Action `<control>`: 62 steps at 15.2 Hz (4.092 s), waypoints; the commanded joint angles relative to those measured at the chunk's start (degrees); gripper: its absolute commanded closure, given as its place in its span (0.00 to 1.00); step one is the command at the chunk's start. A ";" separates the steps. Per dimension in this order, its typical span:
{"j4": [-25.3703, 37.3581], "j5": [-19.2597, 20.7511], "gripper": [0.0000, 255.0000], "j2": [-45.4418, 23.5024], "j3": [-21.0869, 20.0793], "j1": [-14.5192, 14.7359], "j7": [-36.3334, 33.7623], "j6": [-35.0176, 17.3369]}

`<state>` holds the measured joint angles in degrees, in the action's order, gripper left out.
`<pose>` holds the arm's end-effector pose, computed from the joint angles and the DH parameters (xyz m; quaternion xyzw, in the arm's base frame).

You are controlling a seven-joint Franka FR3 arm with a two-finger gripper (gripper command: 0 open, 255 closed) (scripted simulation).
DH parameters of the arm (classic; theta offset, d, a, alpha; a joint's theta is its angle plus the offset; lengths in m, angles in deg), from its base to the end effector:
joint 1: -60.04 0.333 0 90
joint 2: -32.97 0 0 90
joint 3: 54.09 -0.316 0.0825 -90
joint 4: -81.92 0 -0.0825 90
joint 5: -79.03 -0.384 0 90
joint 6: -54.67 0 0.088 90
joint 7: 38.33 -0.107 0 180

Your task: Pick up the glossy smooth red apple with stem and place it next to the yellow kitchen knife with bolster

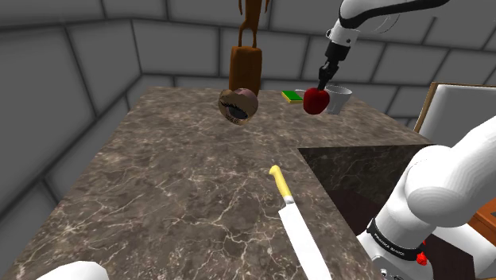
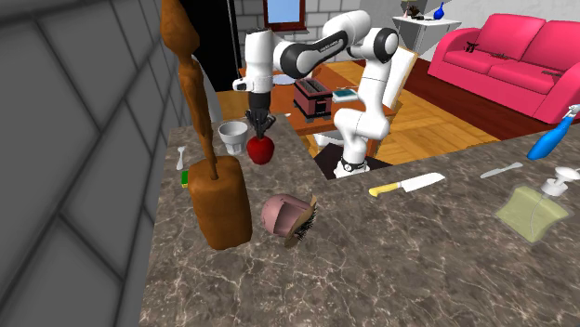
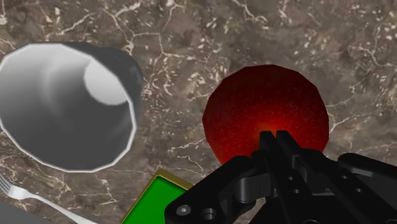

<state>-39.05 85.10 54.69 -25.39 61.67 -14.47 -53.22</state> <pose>0.3998 -0.2434 0.5598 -0.9978 0.0041 -0.0657 0.0117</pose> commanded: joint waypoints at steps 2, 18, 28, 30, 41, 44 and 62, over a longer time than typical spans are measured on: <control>2.42 -0.18 1.00 -0.17 -0.20 0.14 -0.05 2.27; 16.90 -1.52 1.00 -2.59 -0.67 0.99 0.21 14.50; 28.07 -3.00 1.00 -6.07 -0.11 1.55 1.00 22.49; 29.49 -3.22 1.00 -6.59 0.02 1.60 1.13 23.44; 18.60 -2.02 1.00 3.72 -13.92 4.86 -16.42 22.87; 17.10 -2.71 1.00 5.01 -17.41 5.82 -20.84 22.82; 20.37 -7.78 1.00 0.88 -37.32 12.15 -46.55 22.17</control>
<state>-19.38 77.49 56.22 -61.61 73.47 -59.48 -31.06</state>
